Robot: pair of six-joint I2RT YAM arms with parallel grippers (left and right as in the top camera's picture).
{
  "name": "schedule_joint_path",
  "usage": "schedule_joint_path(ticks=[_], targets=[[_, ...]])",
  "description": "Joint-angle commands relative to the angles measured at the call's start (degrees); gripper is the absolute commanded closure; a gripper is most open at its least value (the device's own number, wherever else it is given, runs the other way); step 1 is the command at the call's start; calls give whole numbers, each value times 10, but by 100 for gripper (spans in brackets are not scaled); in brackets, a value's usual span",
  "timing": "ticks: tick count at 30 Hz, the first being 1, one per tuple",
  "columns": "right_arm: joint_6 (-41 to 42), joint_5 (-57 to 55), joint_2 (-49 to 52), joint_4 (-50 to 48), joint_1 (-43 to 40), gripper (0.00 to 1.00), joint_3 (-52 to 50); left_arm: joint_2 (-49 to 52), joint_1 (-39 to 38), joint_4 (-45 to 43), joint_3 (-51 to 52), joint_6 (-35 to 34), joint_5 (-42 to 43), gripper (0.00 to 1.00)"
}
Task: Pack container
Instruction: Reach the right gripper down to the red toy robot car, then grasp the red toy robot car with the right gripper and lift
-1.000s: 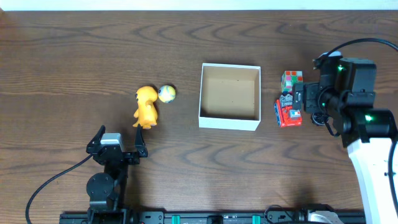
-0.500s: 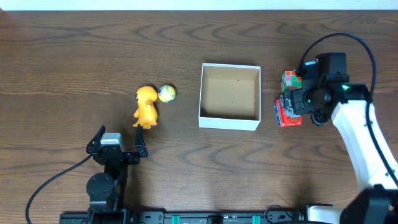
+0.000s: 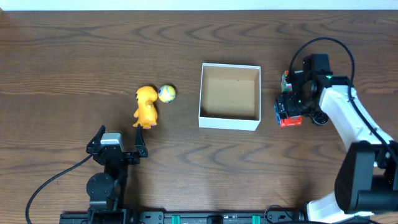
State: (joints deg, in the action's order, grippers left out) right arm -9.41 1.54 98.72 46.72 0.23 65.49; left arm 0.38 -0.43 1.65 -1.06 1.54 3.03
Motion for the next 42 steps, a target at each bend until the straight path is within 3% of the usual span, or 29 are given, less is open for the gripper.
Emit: schedule_joint_path(ticks=[1,8,15,18,25,32,42], targets=[[-10,2,21,-3,-3,10,4,0,3,24,8,4,-7,2],[-10,2,29,-4,-3,25,4,0,3,24,8,4,-7,2],[-10,2,29,-5,-3,53,4,0,3,24,8,4,-7,2],[-9,2,25,-5,-3,57,7,0,3,24,8,4,-7,2],[-1,5,-40,5,2,58,25,0,3,24,8,4,-7,2],[26,5,-177,9,26,59,27,0,3,24,8,4,-7,2],[127,4,-306,-17,143,61,27,0,3,24,8,4,-7,2]])
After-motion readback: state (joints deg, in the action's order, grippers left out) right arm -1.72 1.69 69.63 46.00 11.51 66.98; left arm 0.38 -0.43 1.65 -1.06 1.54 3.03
